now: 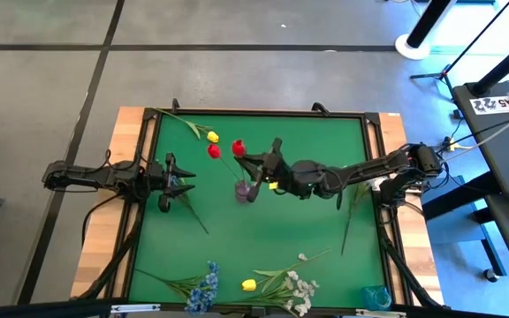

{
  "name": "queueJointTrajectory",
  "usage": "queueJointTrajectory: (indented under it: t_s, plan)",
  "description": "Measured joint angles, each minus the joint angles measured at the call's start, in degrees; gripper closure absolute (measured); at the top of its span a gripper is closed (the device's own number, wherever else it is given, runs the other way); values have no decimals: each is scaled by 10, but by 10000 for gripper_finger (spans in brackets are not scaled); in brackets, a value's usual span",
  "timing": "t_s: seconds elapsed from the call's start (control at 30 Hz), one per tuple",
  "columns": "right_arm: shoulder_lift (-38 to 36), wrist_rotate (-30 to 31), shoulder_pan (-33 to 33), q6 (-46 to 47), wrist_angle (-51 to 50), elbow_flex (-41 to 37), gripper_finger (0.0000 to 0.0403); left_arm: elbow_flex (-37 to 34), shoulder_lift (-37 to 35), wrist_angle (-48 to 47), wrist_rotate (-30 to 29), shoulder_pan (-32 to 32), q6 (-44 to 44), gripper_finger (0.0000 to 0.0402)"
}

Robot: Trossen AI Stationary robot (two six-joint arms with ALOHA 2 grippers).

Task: Sort flowers into vase by color
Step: Put the red tulip into the purple vase, then move the white flowers to the center of the table

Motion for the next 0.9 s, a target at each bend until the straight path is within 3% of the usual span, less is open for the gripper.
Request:
queueJointTrajectory:
  t_s: [0.17, 0.47, 0.73, 0.9]
  plan:
    - [0, -3, 0, 44, -86, 1, 328, 0, 0, 0, 0, 0, 0, 234]
    - [-9, -91, 18, 135, -426, 92, 216, 0, 0, 0, 0, 0, 0, 234]
    - [-9, -50, 145, 180, -528, 112, 179, 0, 0, 0, 0, 0, 0, 234]
    - [-5, -69, 242, 311, -596, 113, 178, 0, 0, 0, 0, 0, 0, 234]
